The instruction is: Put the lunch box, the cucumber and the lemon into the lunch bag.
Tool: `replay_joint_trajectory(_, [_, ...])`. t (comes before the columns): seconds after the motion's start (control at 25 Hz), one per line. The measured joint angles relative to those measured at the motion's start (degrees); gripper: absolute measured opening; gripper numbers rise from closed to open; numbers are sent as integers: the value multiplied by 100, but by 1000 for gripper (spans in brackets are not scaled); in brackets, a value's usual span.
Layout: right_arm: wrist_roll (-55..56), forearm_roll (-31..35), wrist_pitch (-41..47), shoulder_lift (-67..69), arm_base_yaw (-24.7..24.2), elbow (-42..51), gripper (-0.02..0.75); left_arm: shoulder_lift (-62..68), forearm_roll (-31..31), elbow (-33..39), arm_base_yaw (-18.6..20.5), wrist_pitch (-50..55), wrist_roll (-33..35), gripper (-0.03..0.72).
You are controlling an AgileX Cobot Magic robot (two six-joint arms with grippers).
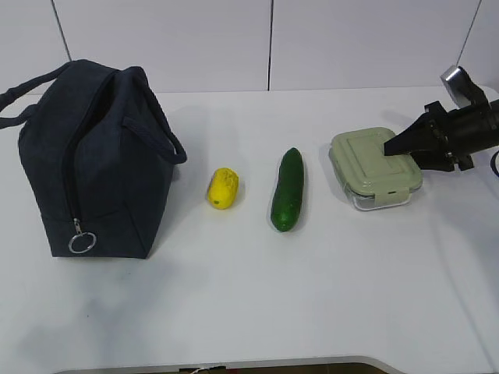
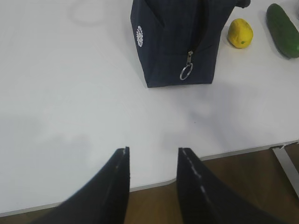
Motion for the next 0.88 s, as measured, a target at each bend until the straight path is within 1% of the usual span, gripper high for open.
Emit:
replay_joint_trajectory(0.56, [189, 0, 0, 0, 0, 0, 391, 0, 0, 0, 0, 0, 0, 242])
replay_joint_trajectory(0.88, [242, 0, 0, 0, 0, 0, 374, 0, 0, 0, 0, 0, 0, 242])
